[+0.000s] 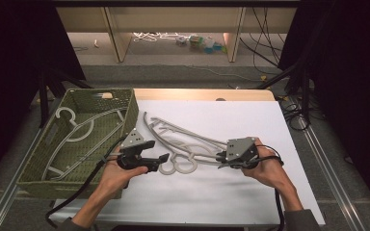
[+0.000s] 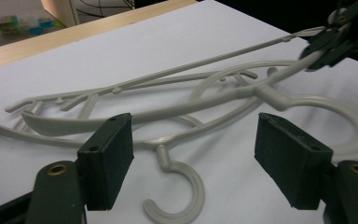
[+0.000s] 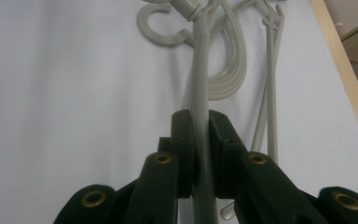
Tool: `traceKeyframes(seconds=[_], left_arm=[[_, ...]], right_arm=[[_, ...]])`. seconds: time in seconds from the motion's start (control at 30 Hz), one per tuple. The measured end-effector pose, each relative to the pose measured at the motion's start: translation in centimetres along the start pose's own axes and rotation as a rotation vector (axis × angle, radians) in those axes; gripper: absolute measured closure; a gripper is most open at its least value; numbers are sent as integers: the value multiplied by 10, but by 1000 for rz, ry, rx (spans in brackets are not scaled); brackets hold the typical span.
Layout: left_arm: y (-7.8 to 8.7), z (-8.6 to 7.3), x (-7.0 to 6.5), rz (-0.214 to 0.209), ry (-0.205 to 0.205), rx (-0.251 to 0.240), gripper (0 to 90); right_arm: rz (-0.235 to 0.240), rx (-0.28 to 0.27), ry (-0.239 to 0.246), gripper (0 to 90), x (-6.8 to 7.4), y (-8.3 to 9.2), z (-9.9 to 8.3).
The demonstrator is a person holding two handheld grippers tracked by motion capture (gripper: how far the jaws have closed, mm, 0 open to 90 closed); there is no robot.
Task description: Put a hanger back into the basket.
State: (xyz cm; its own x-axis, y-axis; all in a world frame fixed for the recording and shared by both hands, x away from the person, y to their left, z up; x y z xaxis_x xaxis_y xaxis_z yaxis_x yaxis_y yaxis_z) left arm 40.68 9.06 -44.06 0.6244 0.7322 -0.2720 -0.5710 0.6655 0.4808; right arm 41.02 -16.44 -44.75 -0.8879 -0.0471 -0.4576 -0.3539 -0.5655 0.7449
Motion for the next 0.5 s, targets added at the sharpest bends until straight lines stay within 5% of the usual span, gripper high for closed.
traceKeyframes(seconds=[0.13,0.2,0.5], left_arm=[[-1,2,-4,18,-87,14,272],[-4,2,-10,-13,-69,7,277],[-14,-8,-14,-27,-160,71,318]], right_arm=[[6,-31,-18,822,4,7,5],[4,-41,-10,822,5,8,5],[24,-60,-10,819,10,15,8]])
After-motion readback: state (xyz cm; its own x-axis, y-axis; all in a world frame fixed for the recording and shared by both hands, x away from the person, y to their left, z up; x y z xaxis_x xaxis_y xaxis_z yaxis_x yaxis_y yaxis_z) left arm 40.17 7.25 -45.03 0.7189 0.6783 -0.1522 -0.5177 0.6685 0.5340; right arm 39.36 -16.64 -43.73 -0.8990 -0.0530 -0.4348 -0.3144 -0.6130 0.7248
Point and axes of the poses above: each handheld gripper's, and its own axes: y roughly backward along the jaws, z roughly out of its top, x roughly to its left, the point moved 7 cm from there along -y, roughly forward along the jaws, and after that the axes turned 11 degrees about y, right-handed, at the moved point
